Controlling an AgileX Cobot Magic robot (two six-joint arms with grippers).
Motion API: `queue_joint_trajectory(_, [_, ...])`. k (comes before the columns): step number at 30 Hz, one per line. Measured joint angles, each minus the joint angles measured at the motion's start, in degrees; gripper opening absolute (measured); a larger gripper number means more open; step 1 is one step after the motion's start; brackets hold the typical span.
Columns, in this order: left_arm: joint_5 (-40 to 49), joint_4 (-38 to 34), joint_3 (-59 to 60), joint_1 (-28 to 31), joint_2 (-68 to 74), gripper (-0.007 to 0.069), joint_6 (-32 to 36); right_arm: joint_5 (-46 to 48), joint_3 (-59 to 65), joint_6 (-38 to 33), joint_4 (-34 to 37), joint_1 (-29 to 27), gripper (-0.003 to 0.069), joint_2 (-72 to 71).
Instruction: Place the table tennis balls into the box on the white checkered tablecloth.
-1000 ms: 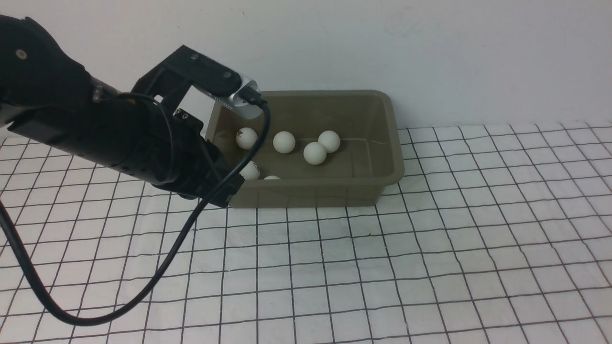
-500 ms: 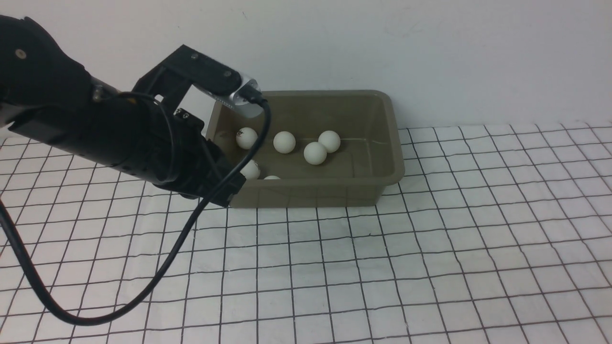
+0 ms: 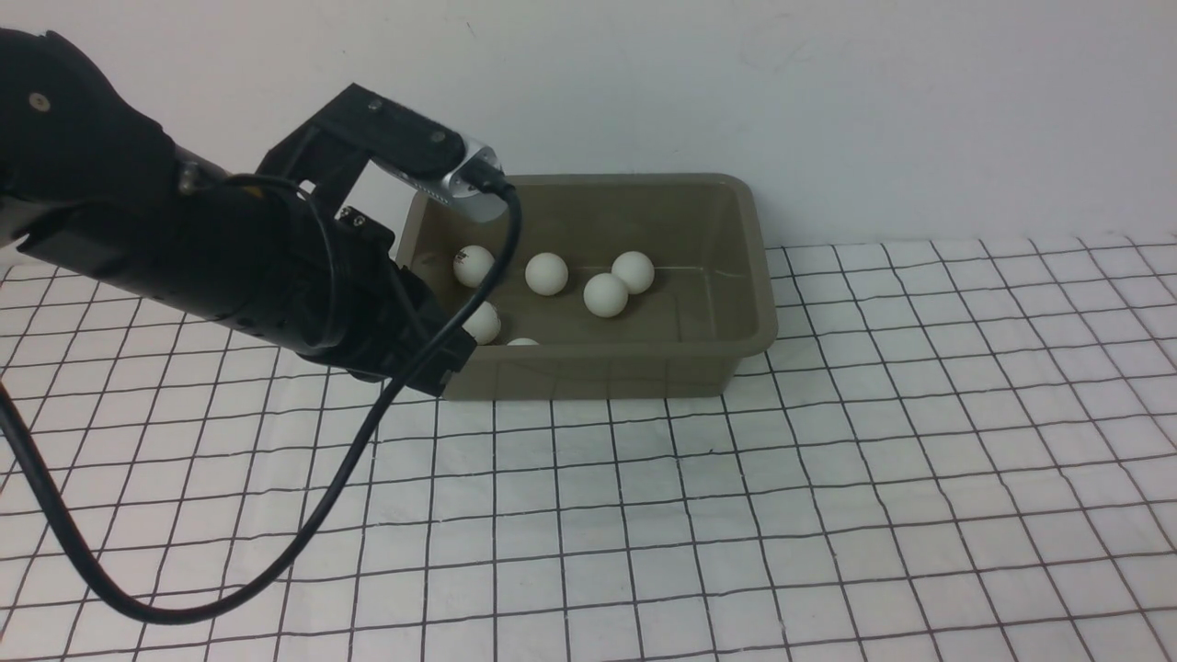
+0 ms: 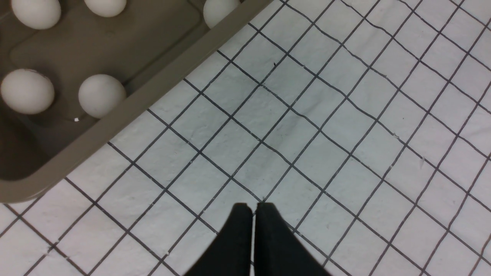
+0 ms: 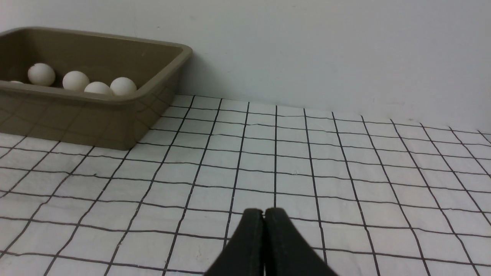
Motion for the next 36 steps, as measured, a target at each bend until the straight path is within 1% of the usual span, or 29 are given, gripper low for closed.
queue_joint_trajectory(7, [0.0, 0.0, 0.0, 0.0, 0.0, -0.0004, 0.0, -0.14, 2.5, 0.0, 0.19, -0.1, -0.0015, 0.0])
queue_joint_trajectory(24, [0.07, -0.04, 0.0, 0.0, 0.0, -0.0004, 0.0, -0.14, 2.5, 0.05, 0.31, -0.06, -0.0015, 0.0])
queue_joint_trajectory(30, [1.78, -0.04, 0.0, 0.0, 0.0, -0.0004, 0.0, -0.14, 2.5, 0.05, 0.38, -0.06, -0.0015, 0.0])
queue_joint_trajectory(34, [1.78, -1.72, 0.0, 0.0, 0.0, -0.0004, 0.0, -0.14, 2.5, 0.05, 0.38, -0.06, -0.0015, 0.0])
queue_joint_trajectory(36, [1.21, -3.71, 0.0, 0.0, 0.0, -0.0004, 0.0, -0.14, 2.5, 0.05, 0.38, -0.06, -0.0015, 0.0])
